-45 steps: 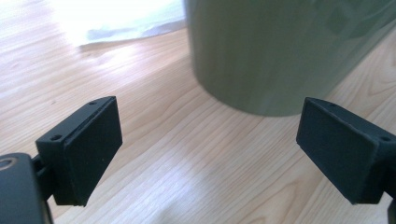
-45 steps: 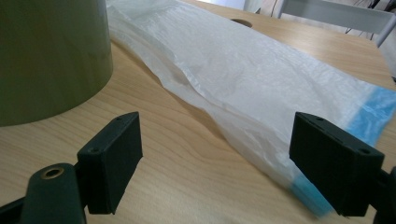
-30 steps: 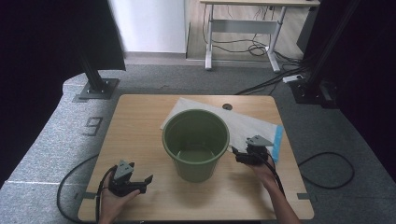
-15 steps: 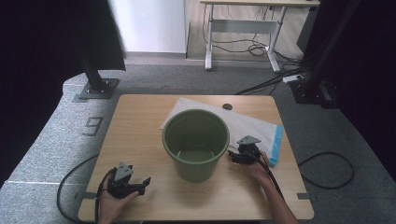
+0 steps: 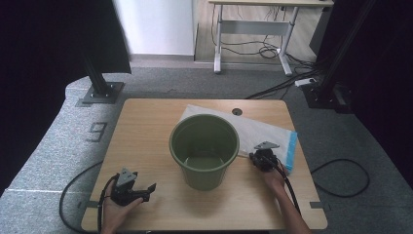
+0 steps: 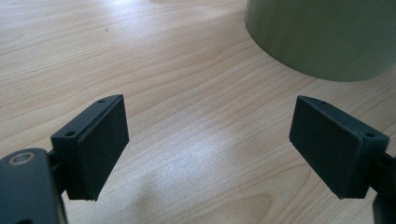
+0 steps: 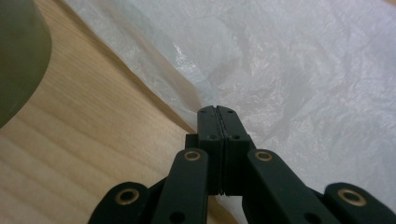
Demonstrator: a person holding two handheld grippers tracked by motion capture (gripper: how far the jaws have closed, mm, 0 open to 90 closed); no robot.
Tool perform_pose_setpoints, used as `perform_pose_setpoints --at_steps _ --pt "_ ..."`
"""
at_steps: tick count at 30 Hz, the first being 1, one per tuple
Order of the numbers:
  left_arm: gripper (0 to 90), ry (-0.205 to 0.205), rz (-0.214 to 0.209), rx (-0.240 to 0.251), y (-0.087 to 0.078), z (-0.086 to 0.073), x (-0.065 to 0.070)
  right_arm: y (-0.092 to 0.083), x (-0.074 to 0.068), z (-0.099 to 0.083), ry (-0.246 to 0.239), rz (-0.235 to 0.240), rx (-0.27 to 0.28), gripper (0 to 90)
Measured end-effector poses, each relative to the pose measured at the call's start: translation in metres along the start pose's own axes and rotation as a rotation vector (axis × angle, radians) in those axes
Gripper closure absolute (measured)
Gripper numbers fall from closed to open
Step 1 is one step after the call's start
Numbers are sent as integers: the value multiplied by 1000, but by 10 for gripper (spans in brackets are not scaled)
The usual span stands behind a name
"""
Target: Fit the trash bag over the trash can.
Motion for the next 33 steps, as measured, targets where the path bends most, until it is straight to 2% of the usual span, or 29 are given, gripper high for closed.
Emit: perform_pose_setpoints --at_steps 4,5,7,11,12,13,17,20,22,24,25,26,29,30,32,33 --pt "125 3 -12 6 1 3 -2 -12 -1 -10 0 -5 4 882" --pt "126 -7 -23 9 3 4 -4 -23 -2 -18 9 -3 14 882" --pt "130 -10 -22 13 3 5 -5 -35 -3 -29 15 1 20 882" --pt "136 -12 -32 34 0 9 -6 -53 -4 -53 39 3 15 882" --pt "137 -12 -32 34 0 9 -6 -53 -4 -53 39 3 15 882" --pt "137 -13 -42 43 -1 10 -6 -62 -5 -64 57 -1 15 882" --pt "138 -17 -48 41 1 11 -7 -75 -6 -77 67 -6 16 882" --pt "139 -22 -45 42 0 11 -9 -78 -8 -83 72 6 7 880" --pt "139 -33 -43 49 -2 11 -9 -79 -10 -89 73 12 -6 837" --pt "140 -33 -42 48 -2 11 -10 -80 -12 -89 69 8 -8 814" --pt "140 -34 -38 48 -2 10 -9 -82 -15 -87 54 -11 -2 701" --pt "140 -34 -38 48 -2 10 -9 -82 -17 -84 51 -23 12 644" --pt "140 -46 -47 51 -3 9 -9 -81 -29 -68 36 2 67 524" --pt "140 -46 -47 51 -3 9 -9 -81 -29 -68 36 2 67 524" --pt "140 -43 -47 46 -1 9 -9 -75 -39 -53 8 10 85 460" --pt "140 -41 -43 42 0 11 -10 -66 -47 -38 -28 10 105 427"
Point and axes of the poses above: each handheld gripper's, and its own axes: y roughly forward along the jaws, z roughly out of its top, x roughly to its right, the point moved 3 cm from there along y, roughly forward along the jaws, and after that the axes turned 7 degrees about -x, right-handed, at the moved point
